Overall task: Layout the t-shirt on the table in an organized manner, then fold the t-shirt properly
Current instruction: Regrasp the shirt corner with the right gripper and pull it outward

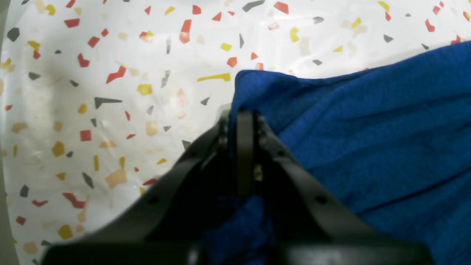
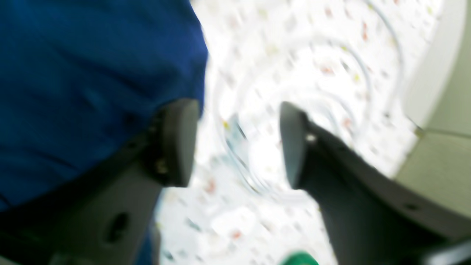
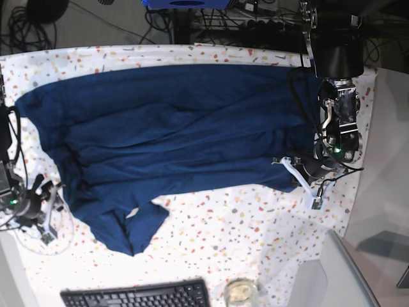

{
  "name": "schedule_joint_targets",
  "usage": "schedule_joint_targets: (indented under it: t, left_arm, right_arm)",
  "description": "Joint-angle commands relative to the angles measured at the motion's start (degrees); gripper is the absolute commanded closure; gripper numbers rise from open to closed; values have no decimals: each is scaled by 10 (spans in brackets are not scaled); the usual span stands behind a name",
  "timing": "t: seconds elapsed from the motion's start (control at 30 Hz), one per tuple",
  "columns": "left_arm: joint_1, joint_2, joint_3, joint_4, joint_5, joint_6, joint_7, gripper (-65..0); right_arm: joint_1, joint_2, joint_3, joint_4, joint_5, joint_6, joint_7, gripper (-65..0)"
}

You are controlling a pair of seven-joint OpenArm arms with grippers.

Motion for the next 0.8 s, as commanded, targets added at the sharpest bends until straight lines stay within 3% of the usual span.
schedule_joint_targets:
  t: [0.0, 0.13, 0.2, 0.3, 0.53, 0.77]
  left_arm:
    - [-13, -4, -1, 13, -2, -1, -10, 0]
    - [-13, -4, -1, 12, -2, -1, -10, 0]
    - [-12, -4, -1, 12, -2, -1, -10, 0]
    - [-12, -5, -1, 11, -2, -1, -10, 0]
    - [-12, -4, -1, 11, -2, -1, -10, 0]
    - [-12, -6, -1, 12, -2, -1, -10, 0]
  right_arm:
    - [2, 7, 5, 24, 2, -3, 9, -365]
    - [-86, 7, 97, 137, 4, -2, 2, -264]
    - [-137, 4, 152, 212, 4, 1, -34, -153]
    - [-179, -17, 181, 290, 4, 2, -82, 0]
    - [-241, -37, 182, 372, 4, 3, -134, -12]
    - [-224, -43, 183, 289, 4, 3, -134, -12]
